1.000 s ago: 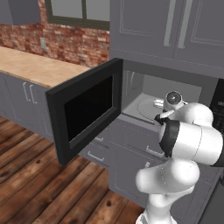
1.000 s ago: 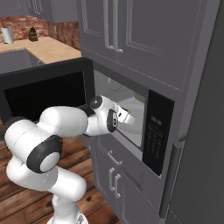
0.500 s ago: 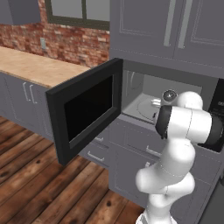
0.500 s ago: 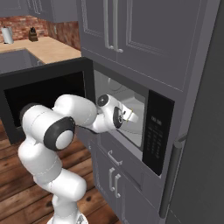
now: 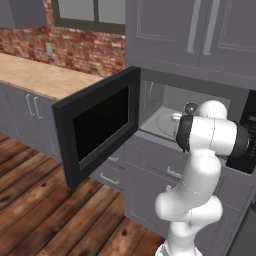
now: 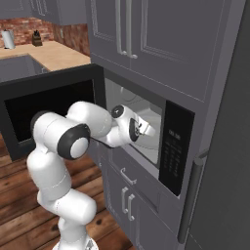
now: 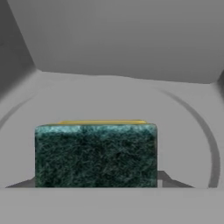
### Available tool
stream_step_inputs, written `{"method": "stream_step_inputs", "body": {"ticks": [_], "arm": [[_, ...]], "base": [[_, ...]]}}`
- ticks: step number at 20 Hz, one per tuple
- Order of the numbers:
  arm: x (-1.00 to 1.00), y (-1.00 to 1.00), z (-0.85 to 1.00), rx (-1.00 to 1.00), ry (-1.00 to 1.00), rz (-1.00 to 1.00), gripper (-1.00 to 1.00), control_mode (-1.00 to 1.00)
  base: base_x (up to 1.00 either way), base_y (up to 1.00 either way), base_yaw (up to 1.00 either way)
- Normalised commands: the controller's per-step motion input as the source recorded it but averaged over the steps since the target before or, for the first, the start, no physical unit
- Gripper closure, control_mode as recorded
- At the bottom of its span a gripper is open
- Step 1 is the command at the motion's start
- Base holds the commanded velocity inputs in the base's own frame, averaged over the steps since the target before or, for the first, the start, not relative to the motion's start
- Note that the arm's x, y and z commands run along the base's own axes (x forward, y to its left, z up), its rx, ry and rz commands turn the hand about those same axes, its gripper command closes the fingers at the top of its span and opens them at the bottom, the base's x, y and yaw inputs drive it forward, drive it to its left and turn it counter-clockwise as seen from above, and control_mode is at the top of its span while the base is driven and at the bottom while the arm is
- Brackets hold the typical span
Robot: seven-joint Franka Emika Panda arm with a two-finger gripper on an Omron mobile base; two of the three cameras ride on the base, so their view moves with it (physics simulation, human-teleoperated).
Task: Place the sponge inside the microwave to prepare for sanitizing.
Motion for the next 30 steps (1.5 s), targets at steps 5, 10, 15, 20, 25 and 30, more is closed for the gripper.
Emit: {"method": "stream_step_inputs", "body": {"ticks": [5, 10, 15, 20, 25, 30], "arm": [[0.2, -0.02, -0.11, 0.0, 0.0, 0.0, -1.0, -1.0], [0.16, -0.04, -0.08, 0.0, 0.0, 0.0, -1.0, -1.0], [0.06, -0.03, -0.04, 0.0, 0.0, 0.0, -1.0, -1.0], [0.0, 0.0, 0.0, 0.0, 0.0, 0.0, -1.0, -1.0], [-0.1, 0.1, 0.12, -0.01, 0.0, 0.0, -1.0, -1.0], [-0.48, 0.3, 0.44, 0.0, 0.0, 0.01, -1.0, -1.0]], "base": [[0.0, 0.0, 0.0], [0.0, 0.0, 0.0], [0.0, 0.0, 0.0], [0.0, 0.0, 0.0], [0.0, 0.0, 0.0], [0.0, 0.0, 0.0]]}}
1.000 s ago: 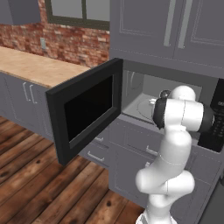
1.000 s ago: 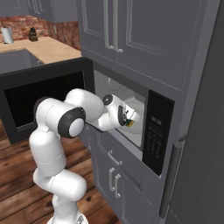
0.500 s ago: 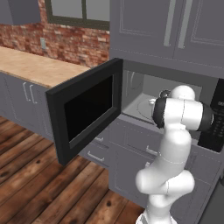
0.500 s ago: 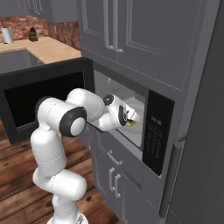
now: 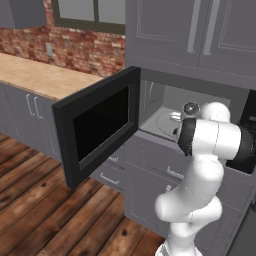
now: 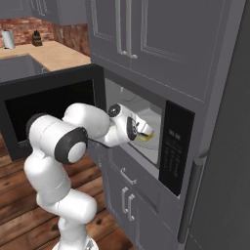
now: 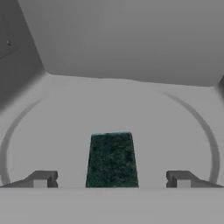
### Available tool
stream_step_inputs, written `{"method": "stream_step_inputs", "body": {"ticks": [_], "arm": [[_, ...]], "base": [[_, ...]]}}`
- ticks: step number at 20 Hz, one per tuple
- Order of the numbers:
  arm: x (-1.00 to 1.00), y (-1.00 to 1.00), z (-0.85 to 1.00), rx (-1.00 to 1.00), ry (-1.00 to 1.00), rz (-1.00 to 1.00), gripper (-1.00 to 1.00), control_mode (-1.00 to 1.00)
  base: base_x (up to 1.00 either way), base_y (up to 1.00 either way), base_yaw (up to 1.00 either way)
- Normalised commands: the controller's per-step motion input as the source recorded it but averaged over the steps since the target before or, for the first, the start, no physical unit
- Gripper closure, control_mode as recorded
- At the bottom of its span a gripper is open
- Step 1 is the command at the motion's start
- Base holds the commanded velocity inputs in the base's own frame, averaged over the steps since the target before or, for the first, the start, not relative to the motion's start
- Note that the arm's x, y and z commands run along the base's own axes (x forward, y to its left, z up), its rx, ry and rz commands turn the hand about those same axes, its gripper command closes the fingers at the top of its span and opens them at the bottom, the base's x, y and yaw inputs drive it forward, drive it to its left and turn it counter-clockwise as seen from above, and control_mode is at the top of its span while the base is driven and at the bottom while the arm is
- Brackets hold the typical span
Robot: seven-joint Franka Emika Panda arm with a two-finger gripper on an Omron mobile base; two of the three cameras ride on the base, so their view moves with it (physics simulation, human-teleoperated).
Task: Place the sponge inside the microwave to prepare for sanitizing.
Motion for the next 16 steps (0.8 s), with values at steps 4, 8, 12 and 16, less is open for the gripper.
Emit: {"method": "stream_step_inputs", "body": {"ticks": [4, 8, 12, 16], "arm": [[-0.48, 0.31, 0.21, 0.0, 0.0, 0.01, -1.0, -1.0], [-0.56, 0.14, 0.48, 0.0, 0.0, 0.0, -1.0, -1.0], [-0.61, 0.19, 0.46, 0.0, 0.03, 0.0, -1.0, -1.0], [-0.78, 0.21, 0.3, 0.0, 0.03, 0.03, -1.0, -1.0]], "base": [[0.0, 0.0, 0.0], [0.0, 0.0, 0.0], [0.0, 0.0, 0.0], [0.0, 0.0, 0.0]]}}
